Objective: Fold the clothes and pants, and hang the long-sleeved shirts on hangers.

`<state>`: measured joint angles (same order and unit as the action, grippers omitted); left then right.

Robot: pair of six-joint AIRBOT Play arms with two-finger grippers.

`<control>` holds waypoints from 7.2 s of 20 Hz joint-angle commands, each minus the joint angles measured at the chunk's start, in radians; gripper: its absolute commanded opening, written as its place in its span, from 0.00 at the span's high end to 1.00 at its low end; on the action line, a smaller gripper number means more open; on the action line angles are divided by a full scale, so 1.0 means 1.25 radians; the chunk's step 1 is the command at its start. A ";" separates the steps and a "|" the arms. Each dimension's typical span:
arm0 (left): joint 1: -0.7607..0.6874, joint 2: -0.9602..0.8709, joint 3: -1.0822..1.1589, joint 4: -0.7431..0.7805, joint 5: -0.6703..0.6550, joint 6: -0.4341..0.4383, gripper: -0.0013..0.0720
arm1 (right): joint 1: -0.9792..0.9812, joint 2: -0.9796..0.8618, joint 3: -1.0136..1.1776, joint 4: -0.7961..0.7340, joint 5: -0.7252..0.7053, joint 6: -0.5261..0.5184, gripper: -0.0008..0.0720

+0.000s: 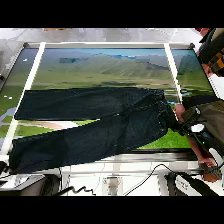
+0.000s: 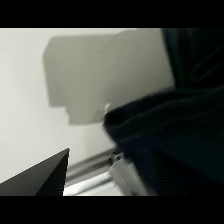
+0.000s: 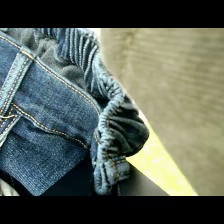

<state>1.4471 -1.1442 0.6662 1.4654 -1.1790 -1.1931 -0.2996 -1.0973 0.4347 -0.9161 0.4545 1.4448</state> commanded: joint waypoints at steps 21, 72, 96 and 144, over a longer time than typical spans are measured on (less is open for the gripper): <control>-0.251 0.004 0.194 -0.922 0.117 0.326 0.95 | 0.001 0.370 0.186 -0.071 0.251 0.113 0.95; -0.768 -0.326 0.184 -0.721 0.728 -0.039 0.06 | 0.109 -0.246 0.645 -0.194 0.082 0.061 0.06; -0.853 0.077 0.534 -0.492 0.257 0.075 0.94 | 0.913 -0.787 1.230 -0.013 0.117 0.200 0.95; -0.961 -0.156 -0.037 -0.781 0.326 0.192 0.94 | 0.460 -0.647 1.244 -0.208 0.510 0.052 0.95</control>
<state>0.2760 -1.3293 0.6113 0.5449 -0.7891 -0.9886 0.2260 -1.8904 1.9987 -1.1759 1.1316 1.4994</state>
